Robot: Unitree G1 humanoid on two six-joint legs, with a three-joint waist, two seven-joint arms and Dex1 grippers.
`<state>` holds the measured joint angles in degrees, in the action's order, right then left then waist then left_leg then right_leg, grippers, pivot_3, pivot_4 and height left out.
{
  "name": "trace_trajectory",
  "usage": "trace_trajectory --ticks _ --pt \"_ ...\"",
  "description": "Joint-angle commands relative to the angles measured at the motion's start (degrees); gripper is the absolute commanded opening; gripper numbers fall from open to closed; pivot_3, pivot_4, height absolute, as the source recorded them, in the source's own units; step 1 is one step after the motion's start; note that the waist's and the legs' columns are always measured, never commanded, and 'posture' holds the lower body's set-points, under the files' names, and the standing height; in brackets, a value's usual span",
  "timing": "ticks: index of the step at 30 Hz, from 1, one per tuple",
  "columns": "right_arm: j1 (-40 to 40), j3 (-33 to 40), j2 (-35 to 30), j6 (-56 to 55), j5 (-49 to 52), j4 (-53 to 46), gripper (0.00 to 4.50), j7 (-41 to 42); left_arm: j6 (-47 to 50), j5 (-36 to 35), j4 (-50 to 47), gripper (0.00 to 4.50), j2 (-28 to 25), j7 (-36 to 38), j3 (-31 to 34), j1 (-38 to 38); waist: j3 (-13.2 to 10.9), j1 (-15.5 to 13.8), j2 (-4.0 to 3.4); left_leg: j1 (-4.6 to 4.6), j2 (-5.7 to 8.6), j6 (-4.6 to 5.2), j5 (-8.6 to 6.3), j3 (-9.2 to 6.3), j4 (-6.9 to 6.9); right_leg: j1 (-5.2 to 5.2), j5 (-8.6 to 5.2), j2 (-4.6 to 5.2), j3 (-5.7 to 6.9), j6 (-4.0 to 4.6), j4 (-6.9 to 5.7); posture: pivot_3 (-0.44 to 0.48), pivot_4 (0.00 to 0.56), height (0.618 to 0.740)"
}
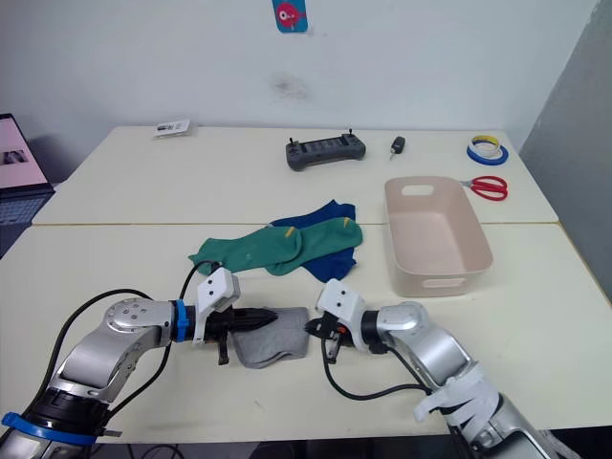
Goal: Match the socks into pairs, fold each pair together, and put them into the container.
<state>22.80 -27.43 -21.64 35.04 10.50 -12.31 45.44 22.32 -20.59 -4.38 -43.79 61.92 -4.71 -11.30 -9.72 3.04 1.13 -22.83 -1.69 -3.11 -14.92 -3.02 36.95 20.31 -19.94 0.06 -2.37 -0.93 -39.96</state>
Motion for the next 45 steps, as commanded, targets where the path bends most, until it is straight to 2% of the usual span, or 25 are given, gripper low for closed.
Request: trace_trajectory --ticks 1,8,13,18,22,27,29,32,36,40,41,45 --pt "0.1 3.7 1.4 -2.1 4.8 -5.8 0.05 2.3 -1.3 -4.1 -5.3 0.00 -2.2 4.6 3.5 1.4 0.0 0.0 0.01 -0.02 -0.02 0.00 0.00 -0.01 0.00 0.01 0.00 -0.02 0.01 0.00 0.00 0.000 0.150 0.740" --pt "1.2 -0.6 3.0 -2.9 4.5 -4.4 0.05 5.0 0.5 -4.9 -9.2 0.00 -7.0 8.4 3.9 1.2 0.0 -0.2 -0.01 -0.01 0.02 0.00 0.00 0.00 0.00 -0.02 0.00 0.01 0.01 0.00 0.02 0.000 0.150 0.740" --pt "2.0 -3.9 4.0 -4.8 2.1 0.1 0.05 5.6 -3.9 0.1 -6.1 0.00 -8.5 9.2 1.5 4.5 0.0 0.0 -0.03 0.00 0.01 0.00 0.00 0.01 -0.02 0.00 0.00 -0.01 0.00 0.00 0.03 0.000 0.150 0.740" --pt "0.9 -5.3 0.0 -5.7 -0.4 0.9 0.05 7.8 -8.2 4.3 0.3 0.00 -6.8 7.6 0.1 5.9 0.0 -0.4 -0.04 -0.02 0.02 0.00 0.00 0.01 0.01 0.00 0.00 0.00 0.02 0.00 0.03 0.000 0.150 0.740" --pt "-0.5 -3.1 -2.2 -6.4 -0.5 -1.3 0.05 7.0 -9.6 4.8 1.1 0.00 -6.3 7.7 -0.5 6.9 0.0 -0.8 -0.04 0.02 0.02 0.00 0.00 0.03 0.01 -0.03 0.00 0.03 0.01 0.00 0.03 0.000 0.150 0.740" --pt "-2.0 7.9 -0.2 9.8 12.4 -10.0 0.05 3.7 -9.8 4.9 0.4 0.00 -5.7 6.9 -0.8 7.3 0.0 -1.0 -0.05 0.03 0.02 0.00 0.00 0.03 0.00 -0.05 0.00 0.03 0.00 0.00 0.01 0.000 0.150 0.740" --pt "-2.2 10.1 -0.7 14.0 14.3 -10.9 0.43 2.5 -10.2 5.2 0.0 0.00 -5.6 6.6 -0.9 7.7 0.0 -1.1 -0.05 0.04 0.02 0.00 0.00 0.01 0.00 -0.08 0.00 0.04 0.03 0.00 0.02 0.000 0.150 0.740" --pt "-1.3 12.4 0.6 18.8 15.4 -9.6 1.32 -1.5 -10.9 5.7 -0.5 0.00 -5.4 6.2 -1.3 8.2 0.0 -1.1 -0.05 0.04 0.02 0.00 0.00 0.02 -0.01 -0.08 0.00 0.04 0.02 0.00 0.02 0.000 0.150 0.740" --pt "1.0 12.4 5.7 23.5 14.6 -6.0 2.84 -8.1 -10.4 5.4 -1.4 0.00 -5.2 5.3 -1.4 8.8 0.0 -1.1 -0.08 0.05 0.02 0.00 0.00 0.03 -0.02 -0.07 0.00 0.04 0.00 0.00 0.01 0.000 0.150 0.740" --pt "3.0 10.7 7.2 27.0 14.9 -3.2 4.26 -8.9 -10.5 5.6 -1.7 0.00 -5.2 5.1 -1.4 9.4 0.0 -1.1 -0.09 0.04 0.04 0.00 0.00 0.05 -0.02 -0.06 0.00 0.05 -0.01 0.00 0.02 0.000 0.150 0.740" --pt "3.4 10.1 7.2 27.3 14.6 -2.6 4.48 -9.0 -10.6 5.7 -1.7 0.00 -5.2 5.0 -1.5 9.4 0.0 -1.2 -0.09 0.03 0.04 0.00 0.00 0.05 -0.02 -0.06 0.00 0.05 0.00 0.00 0.04 0.000 0.150 0.740" --pt "5.4 7.3 7.1 28.3 13.7 -0.3 4.48 -9.1 -10.9 6.0 -1.7 0.00 -4.9 4.6 -1.7 9.5 0.0 -1.1 -0.11 0.06 0.04 0.00 0.00 0.07 -0.02 -0.06 0.00 0.07 0.00 0.00 0.03 0.000 0.150 0.740"
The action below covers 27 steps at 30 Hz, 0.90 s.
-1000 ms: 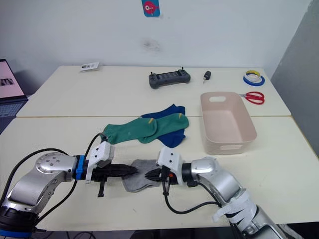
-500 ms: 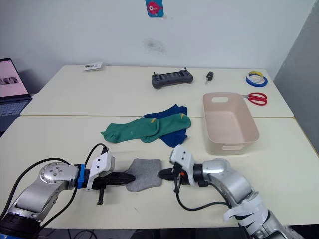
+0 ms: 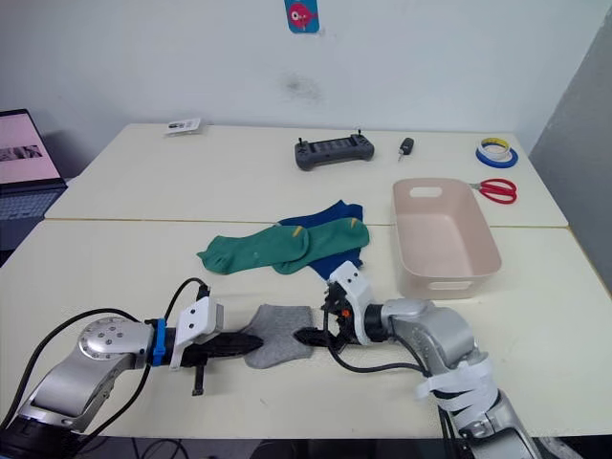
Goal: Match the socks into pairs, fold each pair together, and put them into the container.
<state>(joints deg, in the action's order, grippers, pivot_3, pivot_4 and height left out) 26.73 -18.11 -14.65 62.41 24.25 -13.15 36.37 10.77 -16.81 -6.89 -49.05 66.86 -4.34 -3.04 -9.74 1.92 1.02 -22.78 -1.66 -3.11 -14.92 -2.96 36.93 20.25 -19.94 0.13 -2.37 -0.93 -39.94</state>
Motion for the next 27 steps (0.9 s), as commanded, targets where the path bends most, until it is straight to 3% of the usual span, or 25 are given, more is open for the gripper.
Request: trace_trajectory --ticks 1,13,22,25,27 --pt "1.9 -2.6 0.4 1.2 -0.1 0.8 4.48 0.0 0.5 2.3 0.8 0.00 0.5 -0.4 -2.1 1.4 0.0 0.0 -0.02 0.01 -0.01 0.00 0.00 0.00 0.00 0.00 0.00 -0.01 0.00 0.00 0.00 0.000 0.150 0.740" --pt "5.6 -2.7 8.4 6.0 2.7 4.0 4.48 -0.5 -0.8 3.0 1.2 0.00 1.5 -1.5 -2.3 2.9 0.1 0.1 -0.08 0.03 0.00 0.00 0.00 -0.01 -0.01 -0.01 0.00 0.00 0.00 0.00 -0.01 0.000 0.150 0.740" --pt "6.4 0.4 10.4 6.5 4.3 6.8 4.48 -0.7 -2.2 3.3 2.5 0.00 1.6 -1.6 -2.2 3.9 0.1 0.1 -0.10 0.03 0.00 0.00 0.00 -0.01 -0.01 -0.01 0.00 0.00 0.00 0.00 -0.01 0.000 0.150 0.740" --pt "6.5 0.9 10.3 6.1 4.5 7.3 3.87 -0.7 -2.7 3.4 2.9 0.00 1.6 -1.7 -2.2 4.1 0.1 0.1 -0.10 0.03 0.00 0.00 0.00 -0.01 -0.01 -0.01 0.00 0.01 0.00 0.00 -0.01 0.000 0.150 0.740" --pt "6.4 0.9 10.3 6.0 4.6 7.2 3.20 -0.9 -2.9 3.3 3.1 0.00 1.7 -1.8 -2.1 4.2 0.1 0.1 -0.10 0.02 0.00 0.00 0.00 0.00 -0.01 -0.01 0.00 0.01 0.00 0.00 -0.01 0.000 0.150 0.740"
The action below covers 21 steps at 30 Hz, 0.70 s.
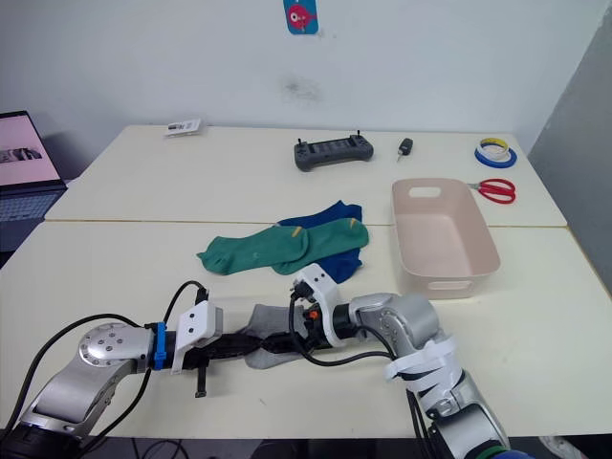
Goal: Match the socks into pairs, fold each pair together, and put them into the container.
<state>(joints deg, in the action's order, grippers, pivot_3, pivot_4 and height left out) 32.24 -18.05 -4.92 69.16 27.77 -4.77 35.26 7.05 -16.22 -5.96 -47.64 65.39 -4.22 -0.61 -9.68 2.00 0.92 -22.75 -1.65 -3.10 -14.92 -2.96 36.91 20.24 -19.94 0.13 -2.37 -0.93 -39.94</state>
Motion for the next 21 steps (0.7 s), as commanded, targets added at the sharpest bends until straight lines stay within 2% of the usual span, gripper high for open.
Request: trace_trajectory --ticks 1,5,9,15,18,21 --pt "0.8 0.8 0.6 -0.8 1.2 -1.2 2.84 0.1 0.8 2.7 2.2 0.00 0.3 -0.3 -2.2 1.7 0.0 0.0 0.00 0.00 0.00 0.00 0.00 0.00 0.00 0.00 0.00 0.00 0.00 0.00 0.00 0.000 0.150 0.740" --pt "0.3 0.6 0.9 -1.0 1.4 -1.5 1.34 -0.2 1.0 2.2 2.1 0.00 0.5 -0.3 -2.0 1.5 0.0 0.0 -0.01 0.00 0.00 0.00 0.00 0.00 -0.01 0.00 0.00 0.00 0.00 0.00 0.00 0.000 0.150 0.740" --pt "-0.2 0.7 1.4 -1.7 1.3 -1.8 0.06 -0.6 2.8 0.5 0.7 0.00 0.7 0.0 -1.3 1.6 0.0 0.0 -0.01 0.00 0.00 0.00 0.00 0.00 -0.01 0.00 0.00 0.00 0.00 0.00 0.00 0.000 0.150 0.740" --pt "-1.0 2.0 0.5 -2.9 1.3 -4.7 0.02 -1.6 11.3 -7.3 -3.9 0.00 -0.6 1.5 3.1 2.1 0.0 0.1 -0.02 -0.06 -0.02 0.00 0.00 -0.01 -0.02 0.06 0.00 -0.01 0.00 0.00 0.00 0.000 0.150 0.740" --pt "-1.4 2.7 -0.4 -4.3 1.0 -7.8 0.00 -2.4 17.3 -12.5 -7.2 0.58 -4.5 4.7 6.1 2.5 -0.1 0.3 0.02 -0.13 -0.03 0.00 0.00 -0.05 -0.03 0.12 0.00 -0.02 0.03 0.00 0.00 0.000 0.150 0.740" --pt "-1.7 4.6 -2.3 -5.6 1.2 -12.1 0.00 -3.1 24.4 -19.2 -9.4 1.41 -7.9 6.1 10.7 0.1 -0.2 0.3 0.02 -0.15 -0.03 0.00 0.00 -0.06 -0.03 0.15 0.00 -0.02 0.05 0.00 -0.02 0.000 0.150 0.740"
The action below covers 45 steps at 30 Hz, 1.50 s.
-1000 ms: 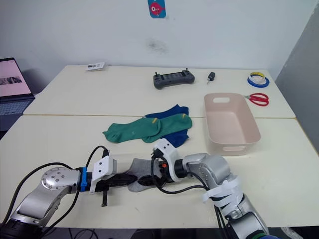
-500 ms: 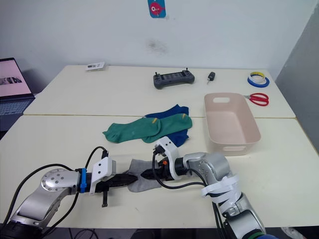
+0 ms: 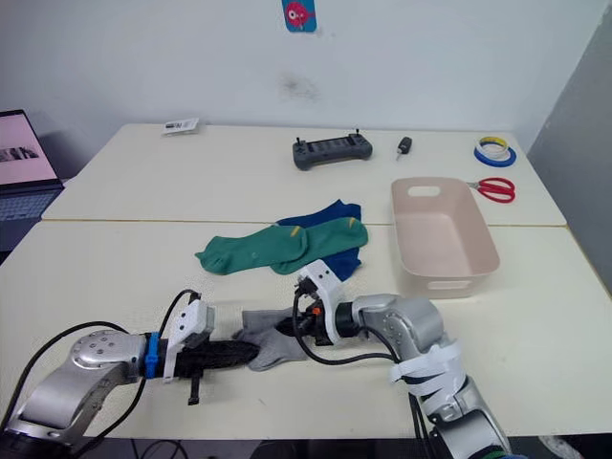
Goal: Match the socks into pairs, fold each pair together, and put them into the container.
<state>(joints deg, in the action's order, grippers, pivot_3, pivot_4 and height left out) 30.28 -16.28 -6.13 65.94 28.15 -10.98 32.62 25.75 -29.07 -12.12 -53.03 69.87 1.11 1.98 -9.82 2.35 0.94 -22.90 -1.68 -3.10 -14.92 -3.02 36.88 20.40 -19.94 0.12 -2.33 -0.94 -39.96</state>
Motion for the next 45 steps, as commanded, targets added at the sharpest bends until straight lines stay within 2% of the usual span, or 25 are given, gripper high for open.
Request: trace_trajectory --ticks 1,5,10,13,17,20,22,26,31,38,45 --pt "0.1 3.7 -2.2 -2.7 1.0 -7.7 0.00 -0.5 7.9 -8.5 -3.6 1.72 -3.4 1.8 6.7 -4.3 0.0 -0.2 0.01 0.00 0.00 0.00 0.00 -0.02 0.00 0.00 0.00 0.00 0.01 0.00 0.01 0.000 0.150 0.740" --pt "-0.4 7.5 -6.0 -1.8 2.9 -15.5 0.00 -0.9 13.6 -12.9 -3.8 2.97 -5.8 2.1 8.5 -12.8 -0.1 -0.3 0.05 -0.01 0.03 0.00 0.00 0.02 0.00 -0.02 0.00 0.00 0.00 -0.01 0.05 0.000 0.150 0.740" --pt "-1.2 13.9 -11.5 1.2 7.0 -25.2 0.00 -1.4 19.4 -16.6 -4.0 4.47 -3.5 -0.7 6.6 -26.3 -0.4 -0.5 0.24 -0.05 0.03 -0.01 0.00 0.02 0.01 -0.02 0.00 -0.03 0.01 -0.02 0.07 0.000 0.150 0.740" --pt "-1.0 21.0 -13.6 3.8 10.9 -28.5 0.00 -2.8 21.4 -17.7 -3.7 4.49 -1.1 -1.8 4.9 -32.2 -0.4 -0.3 0.26 -0.05 0.04 -0.01 0.00 0.07 0.02 -0.02 0.00 -0.02 -0.03 -0.02 0.08 0.000 0.150 0.740" --pt "0.8 31.4 -15.7 8.6 16.7 -29.2 0.00 -5.6 21.6 -16.2 -3.4 4.49 0.9 -1.4 1.5 -36.6 -0.5 -0.3 0.28 -0.05 0.02 -0.01 0.01 0.08 0.02 -0.02 0.00 -0.07 -0.05 -0.01 0.04 0.000 0.150 0.740" --pt "2.1 36.8 -20.2 8.6 17.4 -28.4 0.00 -6.9 21.5 -15.6 -2.9 4.49 3.5 -2.2 -0.7 -39.8 -0.5 -0.4 0.27 -0.03 0.02 -0.02 0.01 0.11 0.01 -0.01 0.00 -0.07 -0.08 -0.01 0.04 0.000 0.150 0.740" --pt "1.8 37.9 -25.5 5.5 14.8 -27.5 0.00 -6.5 20.7 -14.1 -2.5 4.49 5.2 -3.0 -2.4 -42.0 -0.6 -0.5 0.26 -0.06 0.04 -0.02 0.01 0.12 0.04 -0.01 0.00 -0.08 -0.08 -0.01 0.05 0.000 0.150 0.740" --pt "1.6 33.8 -35.1 -5.2 6.6 -22.5 0.00 -4.4 19.1 -11.3 -0.7 4.49 7.6 -2.7 -5.0 -45.7 -0.6 -0.5 0.30 -0.08 0.14 -0.01 0.01 0.20 0.05 -0.04 0.00 -0.17 -0.11 -0.02 0.13 0.000 0.150 0.740" --pt "3.2 20.4 -44.3 -27.8 -10.9 -9.6 0.00 0.4 18.3 -9.6 0.4 4.49 8.8 -0.8 -7.0 -48.5 -0.6 0.0 0.31 -0.03 0.13 -0.01 0.01 0.34 0.06 -0.01 0.00 -0.24 -0.19 -0.03 0.12 0.000 0.150 0.740" --pt "10.1 4.4 -47.0 -58.8 -32.4 13.5 0.00 5.8 19.0 -9.7 -0.4 4.49 10.0 -0.9 -7.0 -49.4 -0.6 0.2 0.31 -0.06 0.03 -0.04 0.03 0.34 0.10 0.04 0.01 -0.29 -0.22 -0.02 0.07 0.000 0.150 0.740" --pt "17.3 -4.4 -44.9 -78.3 -44.7 32.3 0.00 10.0 19.4 -10.0 -1.8 4.49 9.8 -1.4 -6.5 -48.3 -0.7 0.2 0.33 -0.07 0.04 -0.26 0.15 0.44 0.13 0.04 0.01 -0.11 -0.20 -0.02 0.09 0.000 0.150 0.740"
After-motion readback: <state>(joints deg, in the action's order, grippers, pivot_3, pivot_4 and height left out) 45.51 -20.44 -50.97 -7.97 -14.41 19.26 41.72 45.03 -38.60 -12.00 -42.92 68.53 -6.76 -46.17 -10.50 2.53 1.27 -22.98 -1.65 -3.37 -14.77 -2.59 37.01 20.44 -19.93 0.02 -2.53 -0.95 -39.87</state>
